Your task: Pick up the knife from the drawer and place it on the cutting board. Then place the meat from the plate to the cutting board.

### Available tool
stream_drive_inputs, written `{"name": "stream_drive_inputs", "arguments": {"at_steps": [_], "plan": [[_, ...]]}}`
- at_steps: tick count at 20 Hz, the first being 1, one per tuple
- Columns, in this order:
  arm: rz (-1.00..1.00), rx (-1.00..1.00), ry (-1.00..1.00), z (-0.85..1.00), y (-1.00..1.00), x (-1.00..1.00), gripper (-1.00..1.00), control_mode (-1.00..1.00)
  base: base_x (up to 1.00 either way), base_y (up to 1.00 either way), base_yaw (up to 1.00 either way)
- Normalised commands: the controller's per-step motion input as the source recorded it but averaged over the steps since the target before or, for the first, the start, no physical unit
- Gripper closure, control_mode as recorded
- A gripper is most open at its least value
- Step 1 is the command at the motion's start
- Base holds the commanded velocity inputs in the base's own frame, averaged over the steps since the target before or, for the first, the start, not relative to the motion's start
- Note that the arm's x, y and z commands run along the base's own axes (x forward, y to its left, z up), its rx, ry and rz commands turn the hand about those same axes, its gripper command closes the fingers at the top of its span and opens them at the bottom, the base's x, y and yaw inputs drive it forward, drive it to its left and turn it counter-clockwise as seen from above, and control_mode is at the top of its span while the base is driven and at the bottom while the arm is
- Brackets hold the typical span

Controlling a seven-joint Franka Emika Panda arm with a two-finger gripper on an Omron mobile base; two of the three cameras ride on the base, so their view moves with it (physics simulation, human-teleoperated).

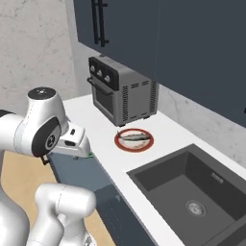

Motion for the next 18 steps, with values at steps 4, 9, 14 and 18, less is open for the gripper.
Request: {"name": "stream_drive_inputs", "arguments": {"at_steps": [4, 9, 14, 18], "plan": [[0.0, 0.0, 0.0, 0.0, 0.0, 0.0, -1.0, 1.0, -0.46, -0.21, 0.17], [0.0, 0.0, 0.0, 0.0, 0.0, 0.0, -1.0, 1.0, -0.08, -0.18, 0.09], [0.0, 0.0, 0.0, -0.1, 0.03, 0.0, -1.0, -1.0, 0.0, 0.0, 0.0], [-0.06, -0.07, 0.0, -0.6, 0.78, 0.3, -1.0, -1.0, 0.0, 0.0, 0.0]]}}
